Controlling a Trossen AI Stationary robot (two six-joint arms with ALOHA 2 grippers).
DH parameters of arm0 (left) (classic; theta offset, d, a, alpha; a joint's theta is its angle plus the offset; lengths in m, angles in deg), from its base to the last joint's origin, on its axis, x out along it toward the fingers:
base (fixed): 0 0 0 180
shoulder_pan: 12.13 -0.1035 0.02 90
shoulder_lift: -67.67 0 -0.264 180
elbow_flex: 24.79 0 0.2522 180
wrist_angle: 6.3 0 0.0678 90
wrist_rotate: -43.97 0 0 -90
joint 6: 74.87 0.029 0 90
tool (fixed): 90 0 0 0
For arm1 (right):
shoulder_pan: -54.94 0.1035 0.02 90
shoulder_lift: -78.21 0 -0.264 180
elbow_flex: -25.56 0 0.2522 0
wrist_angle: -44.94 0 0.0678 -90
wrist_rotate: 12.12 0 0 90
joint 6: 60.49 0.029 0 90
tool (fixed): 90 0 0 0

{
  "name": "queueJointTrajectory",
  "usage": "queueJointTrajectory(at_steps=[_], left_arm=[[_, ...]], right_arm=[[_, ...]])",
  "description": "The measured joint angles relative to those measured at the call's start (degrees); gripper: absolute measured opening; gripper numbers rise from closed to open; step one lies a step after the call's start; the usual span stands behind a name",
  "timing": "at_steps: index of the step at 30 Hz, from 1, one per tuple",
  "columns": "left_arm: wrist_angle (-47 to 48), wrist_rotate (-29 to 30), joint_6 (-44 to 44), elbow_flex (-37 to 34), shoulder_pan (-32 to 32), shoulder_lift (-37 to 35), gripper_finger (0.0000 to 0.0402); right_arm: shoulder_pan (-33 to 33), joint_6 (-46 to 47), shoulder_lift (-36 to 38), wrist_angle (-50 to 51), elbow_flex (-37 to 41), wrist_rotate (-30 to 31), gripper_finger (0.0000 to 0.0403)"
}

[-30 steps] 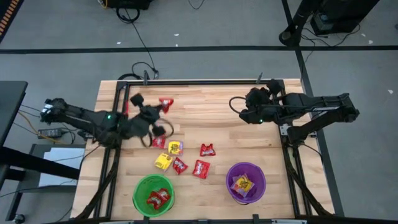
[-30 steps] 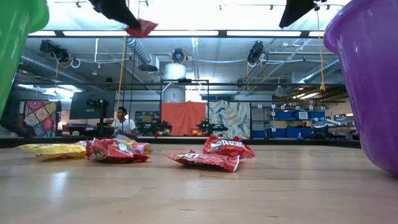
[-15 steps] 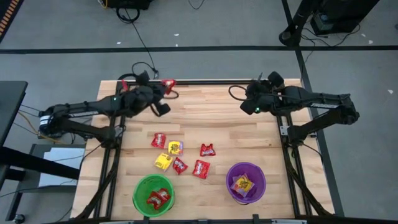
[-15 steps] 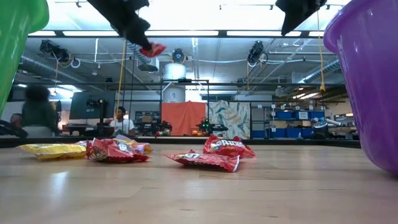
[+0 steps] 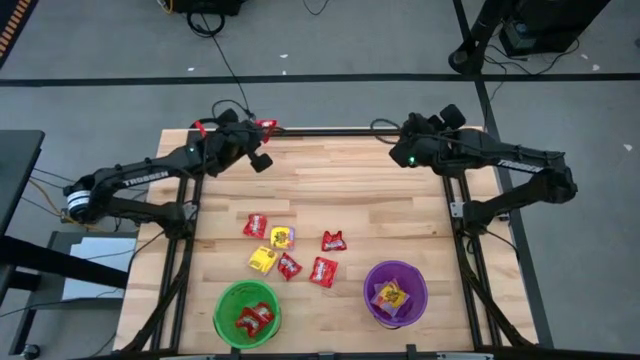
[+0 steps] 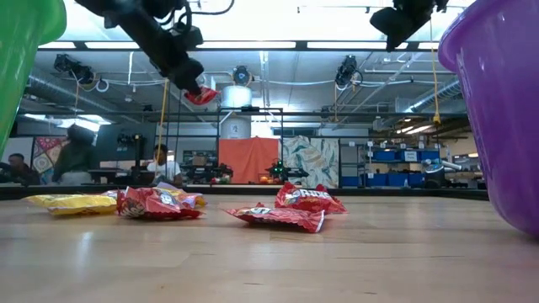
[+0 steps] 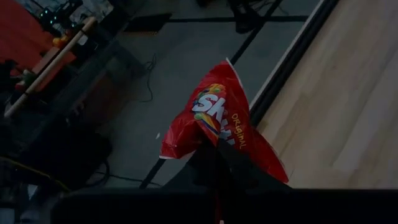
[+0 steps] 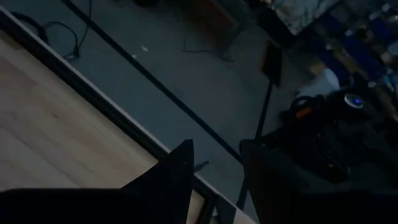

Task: Sort candy by brand, put in halloween buckets
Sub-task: Put the red candy into the green bucket

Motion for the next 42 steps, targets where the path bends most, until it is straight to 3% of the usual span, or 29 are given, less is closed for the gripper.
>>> queueJointTrajectory(at_steps=[7, 12, 16, 24, 32, 42], left_arm=[[-0.5, -4.2, -1.0, -0.2, -0.3, 0.0, 0.0007], [2.1, -11.6, -6.9, -0.2, 3.1, 0.0, 0.0007], [3.6, -14.1, -11.3, -0.2, 8.7, 0.0, 0.0007], [2.2, -13.0, -22.0, -0.2, 25.7, 1.9, 0.0007], [-0.4, -3.0, -33.4, -0.3, 41.9, 3.5, 0.0007], [-11.9, -0.3, -36.1, -0.2, 54.3, 8.3, 0.0007]], right_arm=[[-3.4, -3.7, 0.0, -5.0, 0.0, -7.1, 0.0148], [-3.1, -11.6, 0.0, -15.2, 0.0, -19.9, 0.0148], [-1.4, -15.4, -0.1, -23.3, 0.6, -31.6, 0.0148], [1.8, -15.8, -0.2, -35.2, 13.2, -42.9, 0.0148], [10.7, -6.6, -0.1, -36.6, 16.9, -45.2, 0.0148], [23.6, -4.8, 0.1, -39.1, 10.4, -36.5, 0.0148]])
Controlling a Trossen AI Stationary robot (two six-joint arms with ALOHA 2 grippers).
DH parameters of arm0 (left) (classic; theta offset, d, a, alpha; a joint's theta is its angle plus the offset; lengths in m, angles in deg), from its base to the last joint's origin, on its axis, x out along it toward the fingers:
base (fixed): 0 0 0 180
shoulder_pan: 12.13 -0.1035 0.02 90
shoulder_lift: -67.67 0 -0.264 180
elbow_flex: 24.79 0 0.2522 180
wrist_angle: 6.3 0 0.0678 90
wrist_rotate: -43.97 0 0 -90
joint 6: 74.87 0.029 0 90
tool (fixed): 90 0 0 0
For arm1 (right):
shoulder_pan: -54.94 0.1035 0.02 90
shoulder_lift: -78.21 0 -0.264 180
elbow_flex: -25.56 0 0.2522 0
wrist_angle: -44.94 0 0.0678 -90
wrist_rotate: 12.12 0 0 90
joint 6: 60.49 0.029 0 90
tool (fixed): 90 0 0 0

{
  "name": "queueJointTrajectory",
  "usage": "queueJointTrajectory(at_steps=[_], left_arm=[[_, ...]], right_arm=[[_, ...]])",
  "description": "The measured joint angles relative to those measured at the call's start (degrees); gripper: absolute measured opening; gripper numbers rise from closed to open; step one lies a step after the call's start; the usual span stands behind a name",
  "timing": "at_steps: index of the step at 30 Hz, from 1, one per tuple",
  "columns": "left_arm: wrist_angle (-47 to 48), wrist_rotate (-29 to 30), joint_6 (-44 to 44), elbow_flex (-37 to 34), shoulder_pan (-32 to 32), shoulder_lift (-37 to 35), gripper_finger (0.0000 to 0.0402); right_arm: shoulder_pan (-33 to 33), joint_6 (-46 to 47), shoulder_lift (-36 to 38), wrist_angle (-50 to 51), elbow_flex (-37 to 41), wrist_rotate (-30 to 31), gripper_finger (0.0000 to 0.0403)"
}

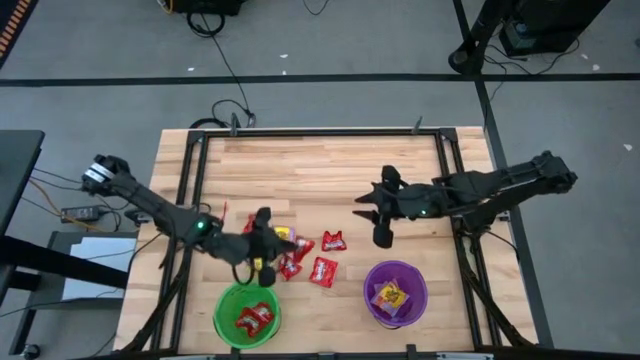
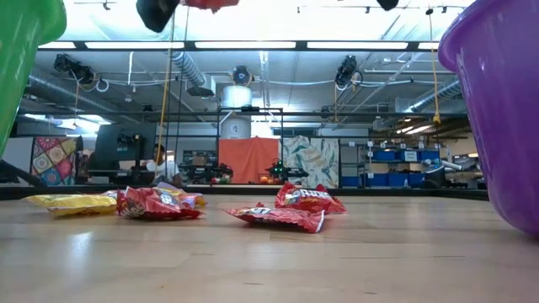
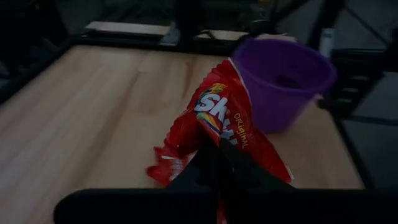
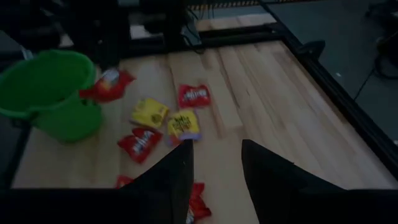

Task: Sort candy by brand, put in halloween buckets
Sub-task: Put the red candy into the green bucket

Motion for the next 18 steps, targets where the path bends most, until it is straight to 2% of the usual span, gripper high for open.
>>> queueJointTrajectory(at_steps=[4, 9, 12, 15, 18], left_arm=[[-0.1, 1.5, -0.2, 0.0, 3.5, 0.9, 0.0007], [-9.2, 4.2, 3.6, 0.0, 3.9, 4.6, 0.0007], [-13.0, 2.6, 7.7, 1.7, 2.9, 8.8, 0.0007], [-12.6, 0.0, 9.4, 5.1, 2.2, 13.5, 0.0007], [-12.3, 0.0, 12.6, 9.0, 1.8, 17.9, 0.0007]], right_arm=[[2.1, 1.8, 0.0, 0.0, -1.6, 1.9, 0.0145], [3.3, 4.0, 0.0, 0.3, -2.9, 2.4, 0.0144], [3.4, 5.2, 0.0, 0.1, -3.3, 2.4, 0.0143], [3.9, 5.9, 0.0, 0.1, -3.3, 2.6, 0.0143], [4.5, 6.1, 0.0, -0.4, -3.3, 2.6, 0.0143]])
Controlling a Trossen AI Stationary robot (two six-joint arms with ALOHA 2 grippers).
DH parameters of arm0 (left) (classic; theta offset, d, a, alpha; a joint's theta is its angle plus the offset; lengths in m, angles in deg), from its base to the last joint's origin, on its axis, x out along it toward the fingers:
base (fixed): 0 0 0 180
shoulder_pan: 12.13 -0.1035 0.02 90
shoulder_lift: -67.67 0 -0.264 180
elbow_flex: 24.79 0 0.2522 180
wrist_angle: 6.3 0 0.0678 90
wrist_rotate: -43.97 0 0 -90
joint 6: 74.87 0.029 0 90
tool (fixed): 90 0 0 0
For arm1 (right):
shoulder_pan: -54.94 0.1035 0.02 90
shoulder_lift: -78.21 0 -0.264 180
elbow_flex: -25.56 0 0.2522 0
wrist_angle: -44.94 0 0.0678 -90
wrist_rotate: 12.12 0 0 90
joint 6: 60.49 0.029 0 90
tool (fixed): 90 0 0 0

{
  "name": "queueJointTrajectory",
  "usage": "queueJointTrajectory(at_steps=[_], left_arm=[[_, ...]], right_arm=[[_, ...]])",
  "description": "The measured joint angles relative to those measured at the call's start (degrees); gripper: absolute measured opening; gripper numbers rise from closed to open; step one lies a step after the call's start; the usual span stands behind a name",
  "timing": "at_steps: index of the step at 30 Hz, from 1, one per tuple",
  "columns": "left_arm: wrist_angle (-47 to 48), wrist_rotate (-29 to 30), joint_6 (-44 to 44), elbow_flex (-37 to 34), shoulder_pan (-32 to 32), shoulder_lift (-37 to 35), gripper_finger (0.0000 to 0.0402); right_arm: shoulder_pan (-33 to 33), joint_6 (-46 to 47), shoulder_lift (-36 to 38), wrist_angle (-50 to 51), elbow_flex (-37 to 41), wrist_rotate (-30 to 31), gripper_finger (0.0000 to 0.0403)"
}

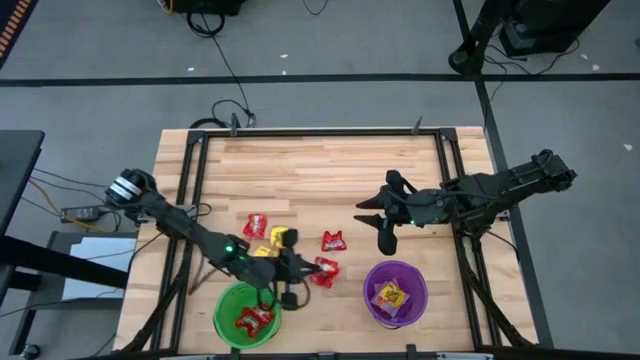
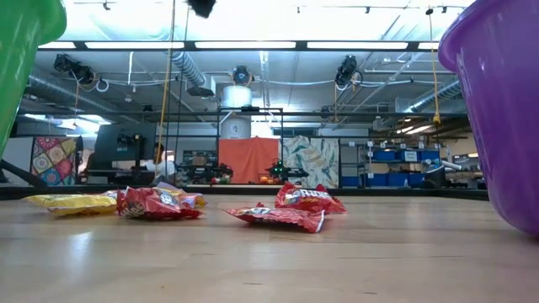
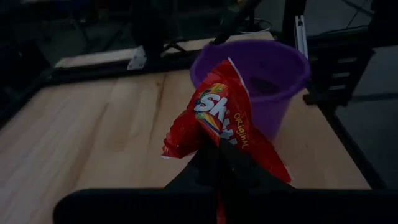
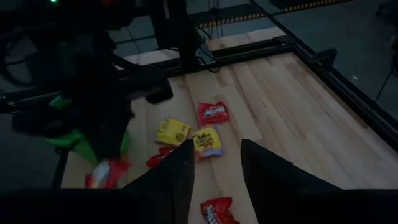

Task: Sort candy by brand, put in halloween buckets
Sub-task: Put the red candy into the green bucket

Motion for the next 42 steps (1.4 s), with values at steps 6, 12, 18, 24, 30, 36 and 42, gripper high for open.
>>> queueJointTrajectory(at_steps=[6, 12, 18, 24, 30, 36, 42], left_arm=[[3.2, -0.1, 4.3, 7.0, -0.4, 4.5, 0.0007], [15.5, 1.3, -0.4, 8.9, 1.2, 2.2, 0.0007], [31.4, 3.8, -13.4, 8.9, 4.3, -2.3, 0.0007], [43.8, 4.7, -29.0, 8.9, 9.8, -6.1, 0.0007], [52.7, 3.3, -44.9, 8.9, 16.6, -8.6, 0.0007], [57.0, 0.7, -51.8, 8.9, 21.6, -9.2, 0.0007], [58.2, -7.4, -56.3, 8.6, 22.4, -9.1, 0.0011]], right_arm=[[1.3, -1.2, 0.0, -0.4, -1.9, 0.0, 0.0143], [4.3, -2.6, 0.0, 0.0, -2.9, 0.1, 0.0143], [7.9, -2.5, 0.0, 2.5, -2.8, 5.4, 0.0143], [10.1, -2.4, 0.0, 3.1, -2.8, 9.9, 0.0143], [10.5, -2.3, 0.1, 3.1, -2.8, 11.0, 0.0143], [10.5, -1.3, 0.1, 3.1, -2.8, 11.3, 0.0143], [10.5, -1.1, 0.1, 2.6, -2.8, 12.7, 0.0143]])
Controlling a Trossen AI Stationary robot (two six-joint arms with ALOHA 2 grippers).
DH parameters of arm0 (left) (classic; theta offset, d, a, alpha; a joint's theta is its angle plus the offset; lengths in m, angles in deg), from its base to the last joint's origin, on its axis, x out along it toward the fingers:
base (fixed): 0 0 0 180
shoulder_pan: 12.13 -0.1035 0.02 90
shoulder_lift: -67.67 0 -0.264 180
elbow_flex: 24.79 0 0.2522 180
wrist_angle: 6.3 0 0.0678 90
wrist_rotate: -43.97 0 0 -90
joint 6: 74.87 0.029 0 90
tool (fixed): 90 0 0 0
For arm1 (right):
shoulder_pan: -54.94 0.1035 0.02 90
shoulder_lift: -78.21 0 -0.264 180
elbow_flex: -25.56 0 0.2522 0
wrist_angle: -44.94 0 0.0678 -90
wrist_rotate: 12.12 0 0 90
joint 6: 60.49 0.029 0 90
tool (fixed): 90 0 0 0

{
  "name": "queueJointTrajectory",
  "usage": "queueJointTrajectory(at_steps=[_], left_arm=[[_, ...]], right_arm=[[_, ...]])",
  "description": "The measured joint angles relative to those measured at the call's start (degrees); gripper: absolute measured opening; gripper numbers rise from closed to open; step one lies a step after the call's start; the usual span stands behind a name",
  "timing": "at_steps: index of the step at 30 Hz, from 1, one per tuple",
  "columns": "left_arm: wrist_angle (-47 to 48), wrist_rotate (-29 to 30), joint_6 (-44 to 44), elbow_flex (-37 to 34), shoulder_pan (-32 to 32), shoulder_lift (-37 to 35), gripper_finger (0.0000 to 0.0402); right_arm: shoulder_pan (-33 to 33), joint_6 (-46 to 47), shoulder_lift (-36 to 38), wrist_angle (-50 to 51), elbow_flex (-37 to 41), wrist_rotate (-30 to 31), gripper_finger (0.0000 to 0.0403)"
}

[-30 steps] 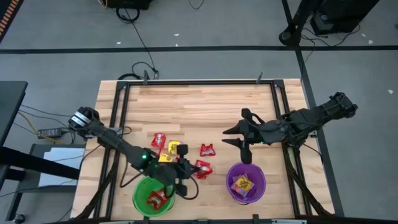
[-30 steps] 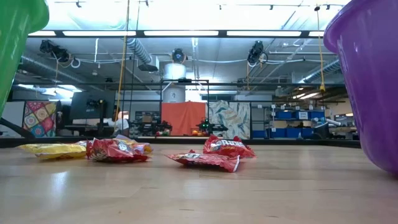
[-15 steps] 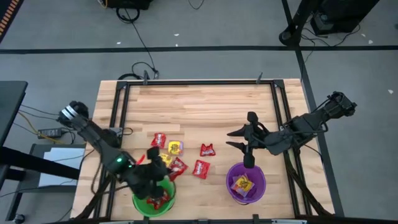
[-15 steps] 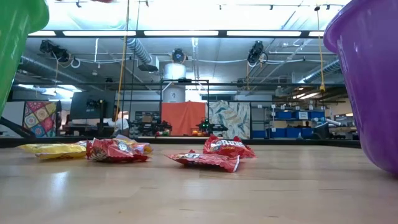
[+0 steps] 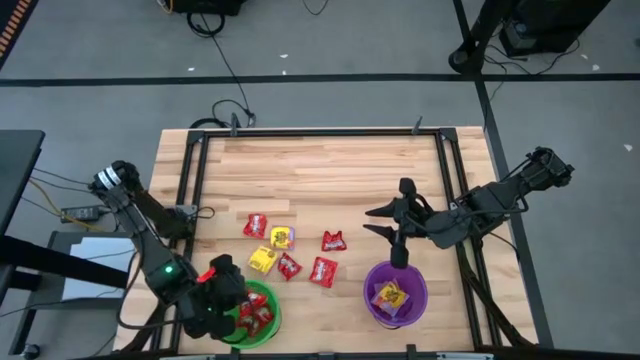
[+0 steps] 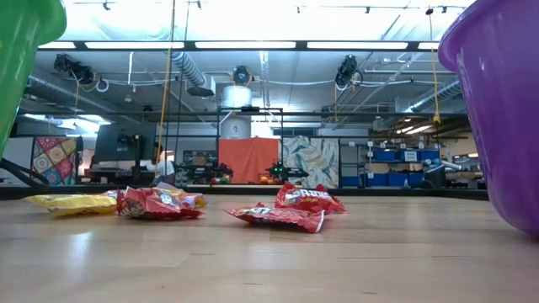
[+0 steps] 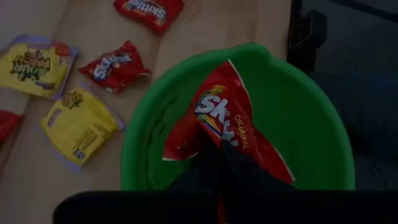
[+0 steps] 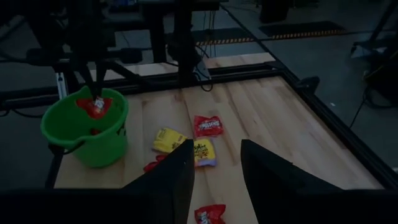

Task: Sort candy by brand, put in halloween buckets
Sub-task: Put the red candy into the green bucket

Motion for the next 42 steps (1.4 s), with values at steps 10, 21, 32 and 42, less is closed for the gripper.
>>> queueJointTrajectory(at_steps=[10, 21, 32, 42], left_arm=[[1.4, 5.8, -2.7, -0.1, 0.0, 0.0, 0.0093], [14.1, 27.1, -2.9, -0.1, -6.9, -1.8, 0.0195], [18.4, 27.6, 19.1, -0.2, -35.2, -4.8, 0.0193], [6.9, 33.4, 46.7, -0.3, -53.9, -4.7, 0.0193]], right_arm=[[0.0, -0.2, 0.0, 0.0, 0.0, 1.0, 0.0143], [-1.5, -3.5, 0.0, 0.0, 0.0, 1.5, 0.0143], [-5.9, -10.2, 0.7, -1.0, 0.0, 1.5, 0.0143], [-13.7, -21.9, 3.2, -2.8, 0.0, 1.9, 0.0143]])
